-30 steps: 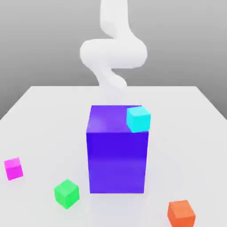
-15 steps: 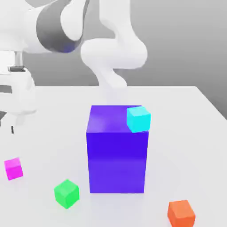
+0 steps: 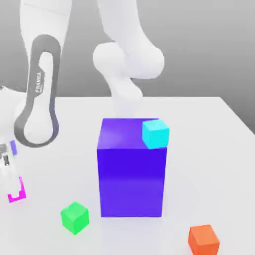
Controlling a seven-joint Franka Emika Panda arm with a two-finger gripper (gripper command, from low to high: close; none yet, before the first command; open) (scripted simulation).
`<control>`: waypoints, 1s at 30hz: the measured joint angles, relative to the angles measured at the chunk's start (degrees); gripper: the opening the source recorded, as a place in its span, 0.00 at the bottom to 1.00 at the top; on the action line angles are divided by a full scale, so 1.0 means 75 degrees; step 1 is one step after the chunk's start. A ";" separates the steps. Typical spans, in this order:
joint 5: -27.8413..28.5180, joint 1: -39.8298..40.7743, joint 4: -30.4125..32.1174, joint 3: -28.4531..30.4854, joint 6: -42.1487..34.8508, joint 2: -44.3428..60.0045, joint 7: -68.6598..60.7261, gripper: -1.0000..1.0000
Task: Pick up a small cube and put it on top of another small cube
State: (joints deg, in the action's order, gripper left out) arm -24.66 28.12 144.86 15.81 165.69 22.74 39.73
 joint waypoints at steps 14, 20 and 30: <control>0.1941 -0.1341 0.0527 0.0540 -0.1262 -0.1871 0.0818 0.00; 0.3093 -0.3120 0.0868 -0.0441 -0.1716 -0.2817 0.0296 0.00; 0.2415 -0.2838 0.0822 -0.0725 -0.0500 -0.1536 -0.0334 1.00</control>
State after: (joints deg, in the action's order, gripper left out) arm -6.55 6.84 151.03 10.38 161.94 11.22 37.22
